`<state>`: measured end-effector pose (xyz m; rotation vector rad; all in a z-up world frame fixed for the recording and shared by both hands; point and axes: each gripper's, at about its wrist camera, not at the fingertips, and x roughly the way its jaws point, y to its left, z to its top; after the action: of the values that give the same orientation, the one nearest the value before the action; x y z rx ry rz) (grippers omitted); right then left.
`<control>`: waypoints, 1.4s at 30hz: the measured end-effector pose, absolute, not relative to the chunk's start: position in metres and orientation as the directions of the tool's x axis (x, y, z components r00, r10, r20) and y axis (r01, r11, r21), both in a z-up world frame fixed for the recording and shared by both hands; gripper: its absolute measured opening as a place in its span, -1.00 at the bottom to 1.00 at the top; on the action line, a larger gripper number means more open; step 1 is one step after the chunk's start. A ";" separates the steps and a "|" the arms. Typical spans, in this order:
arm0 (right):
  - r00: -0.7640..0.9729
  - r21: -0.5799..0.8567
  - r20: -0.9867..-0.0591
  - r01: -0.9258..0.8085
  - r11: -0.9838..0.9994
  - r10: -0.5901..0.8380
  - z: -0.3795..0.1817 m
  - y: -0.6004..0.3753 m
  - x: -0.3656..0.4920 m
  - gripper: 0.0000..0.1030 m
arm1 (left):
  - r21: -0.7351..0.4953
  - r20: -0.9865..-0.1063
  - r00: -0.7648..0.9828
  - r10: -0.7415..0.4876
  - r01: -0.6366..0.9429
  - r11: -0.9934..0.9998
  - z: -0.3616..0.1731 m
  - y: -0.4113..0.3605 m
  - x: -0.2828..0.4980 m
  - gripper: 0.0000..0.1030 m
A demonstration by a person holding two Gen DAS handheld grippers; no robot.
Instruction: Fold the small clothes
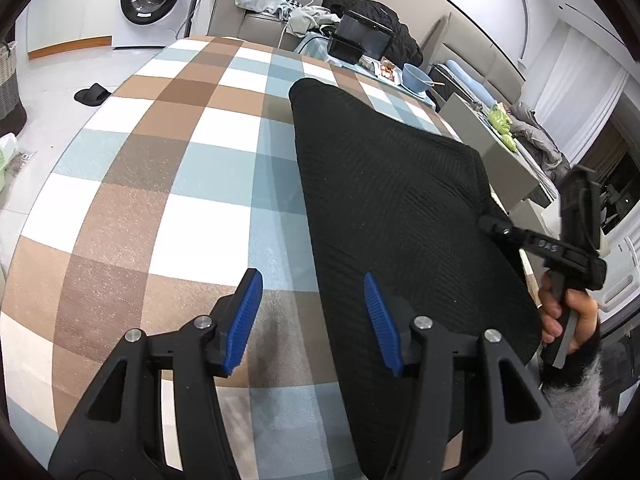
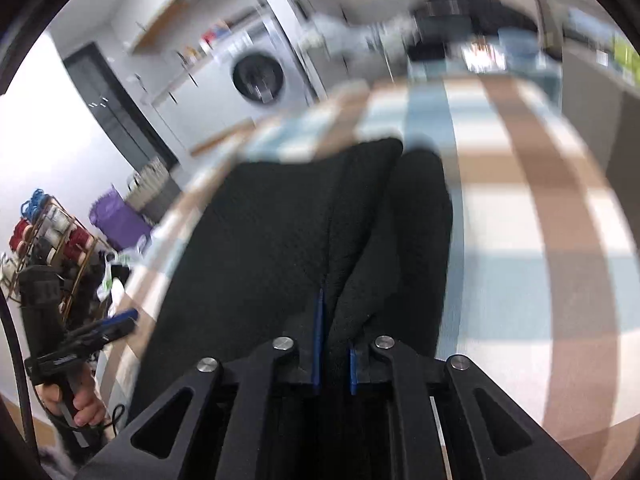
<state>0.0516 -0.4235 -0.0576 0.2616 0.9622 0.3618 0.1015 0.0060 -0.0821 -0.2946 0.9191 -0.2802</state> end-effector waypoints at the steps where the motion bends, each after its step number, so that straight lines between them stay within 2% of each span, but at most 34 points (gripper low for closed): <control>1: 0.502 0.389 -0.755 -0.176 0.904 0.422 -0.063 -0.425 0.053 -0.76 | -0.363 -0.734 0.576 -0.359 0.114 0.925 -0.082 0.004 0.101 -0.03; 8: 0.437 0.530 -0.703 -0.203 0.823 0.561 -0.064 -0.456 0.013 -0.54 | -0.358 -0.737 0.567 -0.368 0.135 0.924 -0.084 -0.004 0.101 0.01; 14: 0.429 0.629 -0.632 -0.203 0.750 0.646 -0.061 -0.465 -0.062 -0.54 | -0.356 -0.743 0.544 -0.389 0.172 0.919 -0.087 -0.015 0.100 0.01; 15: 0.432 0.610 -0.641 -0.216 0.763 0.635 -0.058 -0.463 -0.071 -0.54 | -0.356 -0.742 0.543 -0.394 0.179 0.917 -0.087 -0.017 0.100 0.01; 19: 0.396 0.391 -0.783 -0.289 0.874 0.480 -0.054 -0.439 -0.088 -0.53 | -0.351 -0.747 0.530 -0.400 0.197 0.915 -0.087 -0.024 0.097 0.01; 22: 0.374 0.331 -0.814 -0.331 0.884 0.445 -0.052 -0.430 -0.088 -0.52 | -0.342 -0.749 0.531 -0.397 0.203 0.917 -0.084 -0.025 0.092 0.01; 25: 0.409 0.343 -0.788 -0.329 0.880 0.460 -0.042 -0.440 -0.078 -0.40 | -0.342 -0.746 0.535 -0.397 0.204 0.917 -0.082 -0.023 0.088 0.04; 29: 0.556 0.393 -0.685 -0.262 0.881 0.471 -0.027 -0.464 -0.045 -0.21 | -0.343 -0.752 0.524 -0.400 0.207 0.916 -0.082 -0.025 0.086 0.06; 31: 0.595 0.434 -0.644 -0.233 0.870 0.481 -0.027 -0.471 -0.023 -0.21 | -0.342 -0.753 0.516 -0.408 0.224 0.913 -0.082 -0.028 0.085 0.06; 39: 0.577 0.473 -0.683 -0.119 0.873 0.448 -0.048 -0.449 0.087 -0.22 | -0.276 -0.768 0.500 -0.400 0.305 0.912 -0.082 -0.048 0.070 0.17; 42: 0.613 0.457 -0.661 -0.130 0.880 0.433 -0.045 -0.447 0.113 -0.27 | -0.271 -0.777 0.491 -0.394 0.303 0.914 -0.086 -0.050 0.070 0.17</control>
<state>0.1127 -0.4470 -0.0450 0.3864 0.8543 0.3340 0.0698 -0.0497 -0.0856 -0.1032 0.9691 -0.4235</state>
